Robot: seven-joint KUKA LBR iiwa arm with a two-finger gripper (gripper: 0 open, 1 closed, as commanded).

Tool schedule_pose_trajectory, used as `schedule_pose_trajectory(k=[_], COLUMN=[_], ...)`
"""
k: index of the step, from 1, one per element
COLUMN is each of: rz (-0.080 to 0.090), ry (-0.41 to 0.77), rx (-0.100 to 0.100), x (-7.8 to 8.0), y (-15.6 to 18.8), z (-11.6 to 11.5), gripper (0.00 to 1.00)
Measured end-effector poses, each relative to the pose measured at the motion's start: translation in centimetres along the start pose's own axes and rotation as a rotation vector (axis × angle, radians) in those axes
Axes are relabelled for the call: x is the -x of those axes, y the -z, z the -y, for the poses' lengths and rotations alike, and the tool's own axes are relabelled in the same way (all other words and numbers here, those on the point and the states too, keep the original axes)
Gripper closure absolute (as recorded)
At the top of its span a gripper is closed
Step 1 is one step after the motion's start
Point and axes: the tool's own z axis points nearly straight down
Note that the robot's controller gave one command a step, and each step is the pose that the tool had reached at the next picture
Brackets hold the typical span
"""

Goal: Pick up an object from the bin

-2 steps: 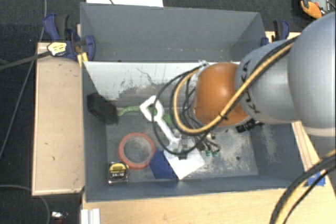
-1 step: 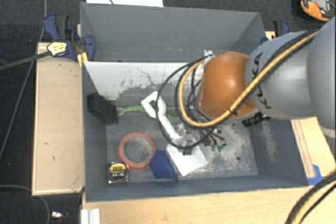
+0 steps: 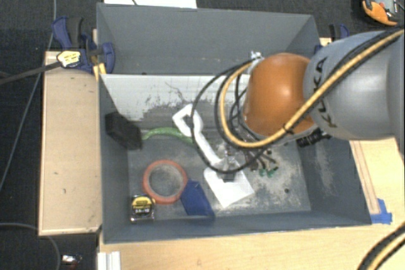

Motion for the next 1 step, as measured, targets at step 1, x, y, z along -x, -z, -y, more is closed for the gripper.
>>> schedule_pose_trajectory(k=[1], rz=[0.002], ry=[0.0], rx=[0.0], x=[0.06], y=[2.31], z=[-0.01], gripper=[1.0])
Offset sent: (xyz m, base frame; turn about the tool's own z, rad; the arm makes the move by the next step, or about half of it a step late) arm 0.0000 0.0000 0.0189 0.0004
